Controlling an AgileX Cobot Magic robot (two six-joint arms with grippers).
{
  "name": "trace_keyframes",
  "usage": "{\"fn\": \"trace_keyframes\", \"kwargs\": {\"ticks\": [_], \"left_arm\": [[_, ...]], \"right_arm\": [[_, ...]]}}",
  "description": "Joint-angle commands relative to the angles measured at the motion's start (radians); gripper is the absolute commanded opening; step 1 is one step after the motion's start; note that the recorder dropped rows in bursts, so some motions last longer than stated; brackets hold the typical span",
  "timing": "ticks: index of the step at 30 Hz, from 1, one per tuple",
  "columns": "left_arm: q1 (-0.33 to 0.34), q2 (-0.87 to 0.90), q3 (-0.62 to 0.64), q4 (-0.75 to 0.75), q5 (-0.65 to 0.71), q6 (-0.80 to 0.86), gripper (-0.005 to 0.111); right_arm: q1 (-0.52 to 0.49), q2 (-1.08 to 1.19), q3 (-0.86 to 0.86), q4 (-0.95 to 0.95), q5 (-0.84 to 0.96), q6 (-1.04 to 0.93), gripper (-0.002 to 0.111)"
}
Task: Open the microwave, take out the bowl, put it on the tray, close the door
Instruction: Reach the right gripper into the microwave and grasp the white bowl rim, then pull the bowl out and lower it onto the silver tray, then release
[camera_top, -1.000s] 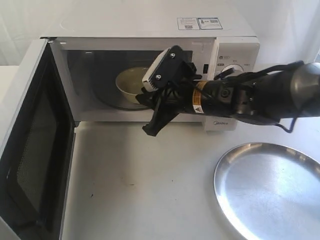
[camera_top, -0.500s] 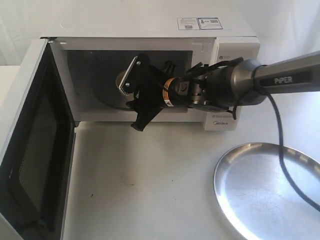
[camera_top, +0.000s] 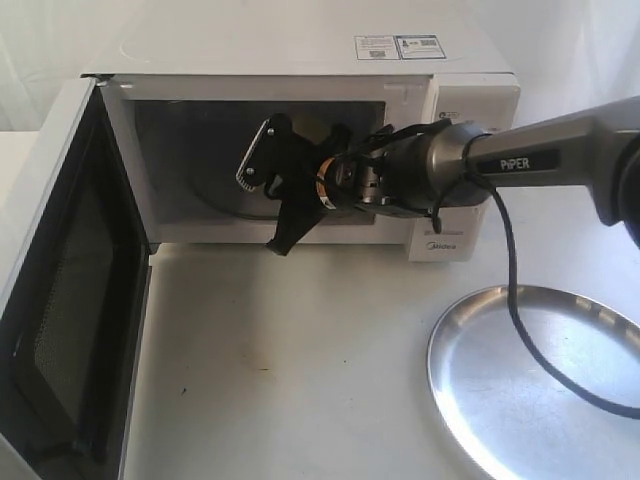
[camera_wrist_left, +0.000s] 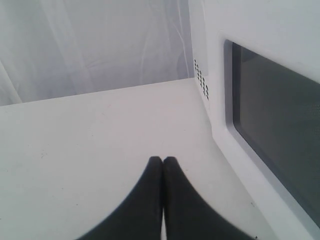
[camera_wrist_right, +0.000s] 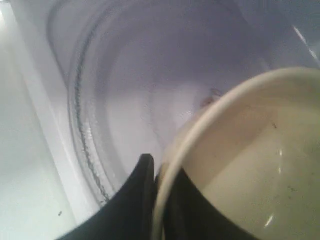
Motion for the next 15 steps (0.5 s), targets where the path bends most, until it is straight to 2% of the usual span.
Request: {"fn": "trace_keyframes", "kwargs": {"ticks": [1, 4, 7, 11, 15], "left_arm": [[-0.004, -0.002, -0.003, -0.008, -0.006, 0.000, 0.000], [-0.004, -0.002, -0.003, -0.008, -0.006, 0.000, 0.000], [-0.004, -0.002, -0.003, -0.008, -0.006, 0.000, 0.000], [-0.004, -0.002, -0.003, -0.008, -0.006, 0.000, 0.000], [-0.004, -0.002, -0.003, -0.008, -0.006, 0.000, 0.000]], "right_arm": [[0.058, -0.130, 0.076, 0.004, 0.012, 0.101, 0.000], [0.123, -0.252, 0.190, 0.007, 0.087, 0.243, 0.000], [0.200, -0.399, 0.358, 0.009, 0.160, 0.266, 0.000], [0.296, -0.619, 0.573, 0.138, 0.370, 0.338, 0.000], [0.329, -0.798, 0.762, 0.137, 0.515, 0.445, 0.000]]}}
